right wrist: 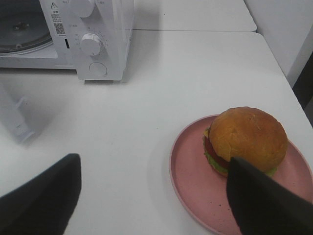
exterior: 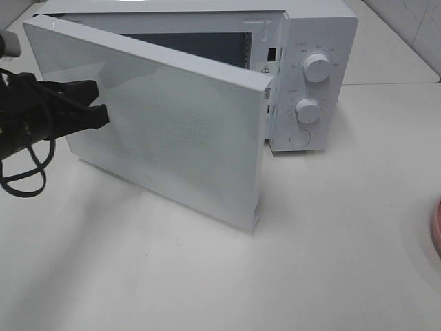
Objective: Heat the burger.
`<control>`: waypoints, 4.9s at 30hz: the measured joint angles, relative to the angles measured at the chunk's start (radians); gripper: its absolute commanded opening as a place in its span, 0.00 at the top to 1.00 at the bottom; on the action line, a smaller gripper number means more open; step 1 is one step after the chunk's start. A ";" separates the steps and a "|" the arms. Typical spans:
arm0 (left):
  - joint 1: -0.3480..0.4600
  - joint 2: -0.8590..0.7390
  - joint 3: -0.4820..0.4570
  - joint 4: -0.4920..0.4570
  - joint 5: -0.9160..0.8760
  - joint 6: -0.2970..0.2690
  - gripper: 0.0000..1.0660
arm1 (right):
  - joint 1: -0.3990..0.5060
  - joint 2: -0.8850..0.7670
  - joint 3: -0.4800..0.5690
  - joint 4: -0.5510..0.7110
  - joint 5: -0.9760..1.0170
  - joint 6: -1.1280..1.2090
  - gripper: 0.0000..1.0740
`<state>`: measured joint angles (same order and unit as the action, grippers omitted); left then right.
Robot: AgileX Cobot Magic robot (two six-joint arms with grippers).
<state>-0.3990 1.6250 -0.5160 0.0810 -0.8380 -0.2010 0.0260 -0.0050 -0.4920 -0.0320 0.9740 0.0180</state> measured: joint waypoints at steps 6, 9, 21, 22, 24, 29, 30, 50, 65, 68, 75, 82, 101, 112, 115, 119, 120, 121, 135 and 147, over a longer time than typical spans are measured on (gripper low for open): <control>-0.117 0.043 -0.053 -0.168 -0.001 0.098 1.00 | 0.000 0.000 0.000 0.000 0.000 0.000 0.31; -0.161 0.067 -0.082 -0.242 -0.001 0.142 1.00 | 0.000 0.000 0.000 0.000 0.000 0.000 0.31; -0.277 0.162 -0.249 -0.373 0.018 0.181 1.00 | 0.000 0.000 0.000 0.000 0.000 0.000 0.31; -0.277 0.162 -0.249 -0.373 0.018 0.181 1.00 | 0.000 0.000 0.000 0.000 0.000 0.000 0.31; -0.286 0.183 -0.290 -0.393 0.040 0.181 1.00 | 0.000 0.000 0.000 0.000 0.000 0.000 0.31; -0.290 0.220 -0.368 -0.398 0.081 0.183 1.00 | 0.000 0.000 0.000 0.000 0.000 0.000 0.31; -0.290 0.220 -0.368 -0.398 0.081 0.183 1.00 | 0.000 0.000 0.000 0.000 0.000 0.000 0.31; -0.321 0.327 -0.589 -0.364 0.258 0.208 1.00 | 0.000 0.000 0.000 0.000 0.000 0.000 0.31; -0.373 0.426 -0.729 -0.358 0.321 0.264 1.00 | 0.000 0.000 0.000 0.000 0.000 0.000 0.31; -0.376 0.441 -0.737 -0.363 0.316 0.267 1.00 | 0.000 0.000 0.000 0.000 0.000 0.000 0.31; -0.381 0.446 -0.738 -0.374 0.301 0.303 1.00 | 0.000 0.000 0.000 0.000 0.000 0.000 0.31; -0.381 0.446 -0.757 -0.457 0.293 0.390 1.00 | 0.000 0.000 0.000 0.000 0.000 0.000 0.31; -0.454 0.343 -0.767 -0.550 0.594 0.414 0.50 | 0.000 0.000 0.000 0.000 0.000 0.000 0.31; -0.493 0.243 -0.767 -0.499 1.296 0.417 0.07 | 0.000 0.000 0.000 0.000 0.000 0.000 0.31; -0.493 0.209 -0.768 -0.458 1.434 0.417 0.07 | 0.000 0.000 0.000 0.000 0.000 0.000 0.31; -0.493 0.151 -0.768 -0.384 1.657 0.417 0.07 | 0.000 0.000 0.000 0.000 0.000 0.000 0.31; -0.493 0.151 -0.768 -0.384 1.657 0.417 0.07 | 0.000 0.000 0.000 0.000 0.000 0.000 0.31; -0.493 0.136 -0.768 -0.363 1.697 0.416 0.07 | 0.000 0.000 0.000 0.000 0.000 0.000 0.31; -0.198 0.068 -0.774 -0.292 1.987 0.346 0.07 | 0.000 0.000 0.000 0.000 0.000 0.000 0.31; 0.143 -0.032 -0.742 -0.296 2.045 0.345 0.08 | 0.000 0.000 0.000 0.000 0.000 0.000 0.31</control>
<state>-0.2560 1.5930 -1.2580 -0.2150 1.2070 0.1440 0.0260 -0.0050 -0.4920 -0.0320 0.9740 0.0180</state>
